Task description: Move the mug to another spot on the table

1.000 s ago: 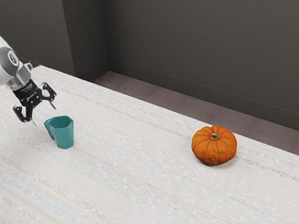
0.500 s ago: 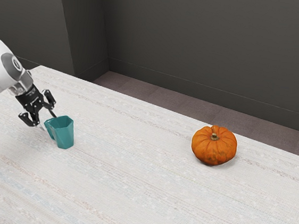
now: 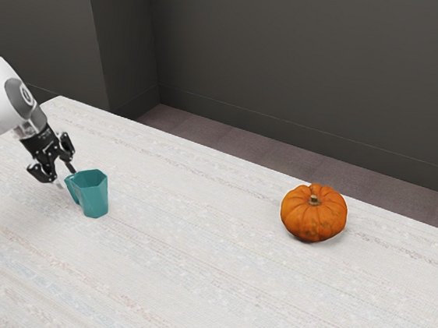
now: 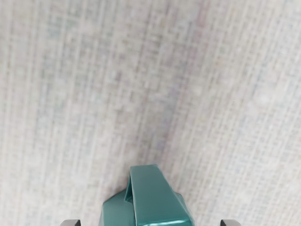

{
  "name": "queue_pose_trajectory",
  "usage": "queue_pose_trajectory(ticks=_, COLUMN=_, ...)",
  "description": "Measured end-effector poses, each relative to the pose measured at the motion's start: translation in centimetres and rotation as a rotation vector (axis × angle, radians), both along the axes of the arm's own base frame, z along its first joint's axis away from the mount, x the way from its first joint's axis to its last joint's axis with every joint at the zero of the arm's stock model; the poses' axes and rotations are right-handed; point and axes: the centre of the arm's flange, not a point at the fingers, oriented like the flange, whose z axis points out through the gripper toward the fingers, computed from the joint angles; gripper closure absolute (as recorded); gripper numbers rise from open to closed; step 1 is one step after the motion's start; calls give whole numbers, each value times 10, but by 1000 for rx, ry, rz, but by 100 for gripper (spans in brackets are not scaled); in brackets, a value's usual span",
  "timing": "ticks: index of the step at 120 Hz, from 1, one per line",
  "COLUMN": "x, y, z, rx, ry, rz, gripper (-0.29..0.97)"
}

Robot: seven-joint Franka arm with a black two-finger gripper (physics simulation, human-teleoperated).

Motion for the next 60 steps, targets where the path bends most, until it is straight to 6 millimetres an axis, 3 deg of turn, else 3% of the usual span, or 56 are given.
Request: queue_pose_trajectory(ticks=60, x=9, y=-12, z=-27, rx=-11, ry=27, rz=65, gripper=39)
